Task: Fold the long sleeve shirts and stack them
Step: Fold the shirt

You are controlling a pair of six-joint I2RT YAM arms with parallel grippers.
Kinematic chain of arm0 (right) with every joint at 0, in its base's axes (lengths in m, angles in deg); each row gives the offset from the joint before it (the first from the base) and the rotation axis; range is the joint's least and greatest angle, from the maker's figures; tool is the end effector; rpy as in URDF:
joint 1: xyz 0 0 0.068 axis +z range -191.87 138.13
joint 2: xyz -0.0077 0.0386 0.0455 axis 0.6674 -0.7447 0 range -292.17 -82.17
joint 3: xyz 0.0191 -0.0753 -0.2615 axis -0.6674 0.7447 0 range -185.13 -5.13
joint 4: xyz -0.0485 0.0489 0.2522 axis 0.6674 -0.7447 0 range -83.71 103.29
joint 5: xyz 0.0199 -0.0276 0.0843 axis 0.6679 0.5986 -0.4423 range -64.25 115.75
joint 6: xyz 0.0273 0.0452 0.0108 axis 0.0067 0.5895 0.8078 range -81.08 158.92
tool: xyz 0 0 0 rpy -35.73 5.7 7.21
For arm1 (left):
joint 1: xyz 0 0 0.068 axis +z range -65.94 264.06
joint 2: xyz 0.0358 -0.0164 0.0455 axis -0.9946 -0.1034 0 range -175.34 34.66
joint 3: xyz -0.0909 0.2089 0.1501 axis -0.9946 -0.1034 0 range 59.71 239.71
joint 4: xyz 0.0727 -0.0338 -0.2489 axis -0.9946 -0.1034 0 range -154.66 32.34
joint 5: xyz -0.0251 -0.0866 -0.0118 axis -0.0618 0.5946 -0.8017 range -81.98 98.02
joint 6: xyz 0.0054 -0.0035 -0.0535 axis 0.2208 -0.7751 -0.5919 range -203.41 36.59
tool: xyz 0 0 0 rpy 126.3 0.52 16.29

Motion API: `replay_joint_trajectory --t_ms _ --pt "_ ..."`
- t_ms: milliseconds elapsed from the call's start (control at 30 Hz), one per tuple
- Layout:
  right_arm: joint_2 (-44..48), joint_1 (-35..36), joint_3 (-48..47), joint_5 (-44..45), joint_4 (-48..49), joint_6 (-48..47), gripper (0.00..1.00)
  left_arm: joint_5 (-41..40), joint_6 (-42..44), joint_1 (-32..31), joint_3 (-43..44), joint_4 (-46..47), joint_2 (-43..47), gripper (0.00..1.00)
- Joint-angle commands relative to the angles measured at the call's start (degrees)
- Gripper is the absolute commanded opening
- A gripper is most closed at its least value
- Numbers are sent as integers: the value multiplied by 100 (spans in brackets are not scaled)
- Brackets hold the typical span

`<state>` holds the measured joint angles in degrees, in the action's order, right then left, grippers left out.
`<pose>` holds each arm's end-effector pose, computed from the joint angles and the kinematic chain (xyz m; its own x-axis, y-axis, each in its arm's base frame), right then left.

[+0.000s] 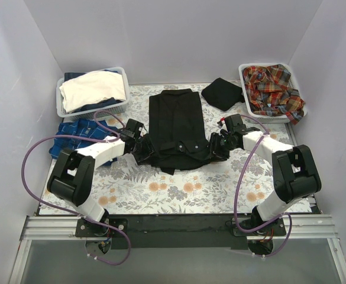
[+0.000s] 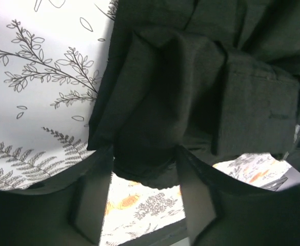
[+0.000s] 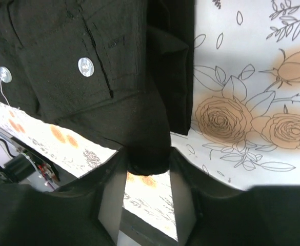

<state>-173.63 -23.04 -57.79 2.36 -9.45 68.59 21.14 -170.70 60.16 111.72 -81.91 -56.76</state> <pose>0.2852 0.1122 0.1768 -0.9583 0.1532 -0.2412 -0.0010 0.8422 0.5392 0.2730 -0.1298 0.1708 -0.5250 -0.8313 0.1823 -0.7953 0.4029 -0.4529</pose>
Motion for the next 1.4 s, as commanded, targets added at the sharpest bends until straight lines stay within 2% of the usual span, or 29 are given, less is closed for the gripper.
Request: replay_joint_trajectory --t_ms 0,67,100,200,333,533,667,933,967,1000,1033,1067,1133,1167,1200,1367 --pt "-82 24 -33 -103 279 162 35 -56 36 -88 64 140 -113 42" --pt "-74 24 -77 -95 253 214 24 -56 45 -97 64 105 -87 32" --pt "-30 33 -147 -86 218 215 16 -82 45 -106 81 87 -43 24" --pt "58 42 -340 2 7 206 5 -152 62 -106 178 -88 115 14" --pt "163 42 -525 -16 -195 206 1 -179 150 -106 406 -282 291 0" --pt "190 42 -920 -33 -204 329 1 -363 221 -106 1091 -616 221 0" --pt "-3 33 -1508 81 -204 311 1 -722 300 -71 1933 -783 -42 0" --pt "-1022 -90 -2774 327 -169 294 1 -961 467 96 3104 -704 -991 0" --pt "-1153 -107 -2941 336 -143 294 5 -961 476 105 3209 -713 -1262 0" --pt "-1433 -134 -3230 310 -143 294 12 -1013 493 105 3306 -721 -1395 6" --pt "-1575 -143 -3389 301 -143 294 19 -1066 502 114 3498 -748 -1553 20" --pt "-1698 -160 -3521 301 -134 302 34 -1136 493 114 3587 -765 -1685 33" --pt "-2024 -204 -3881 301 -151 320 45 -1425 450 166 3859 -914 -2081 54" --pt "-2112 -222 -3961 318 -152 355 52 -1496 441 184 3948 -950 -2169 57" --pt "-2208 -265 -4032 318 -143 381 54 -1567 414 219 4009 -976 -2292 60" --pt "-2000 -336 -4051 510 -178 207 56 -1725 519 360 4370 -1029 -2127 69"
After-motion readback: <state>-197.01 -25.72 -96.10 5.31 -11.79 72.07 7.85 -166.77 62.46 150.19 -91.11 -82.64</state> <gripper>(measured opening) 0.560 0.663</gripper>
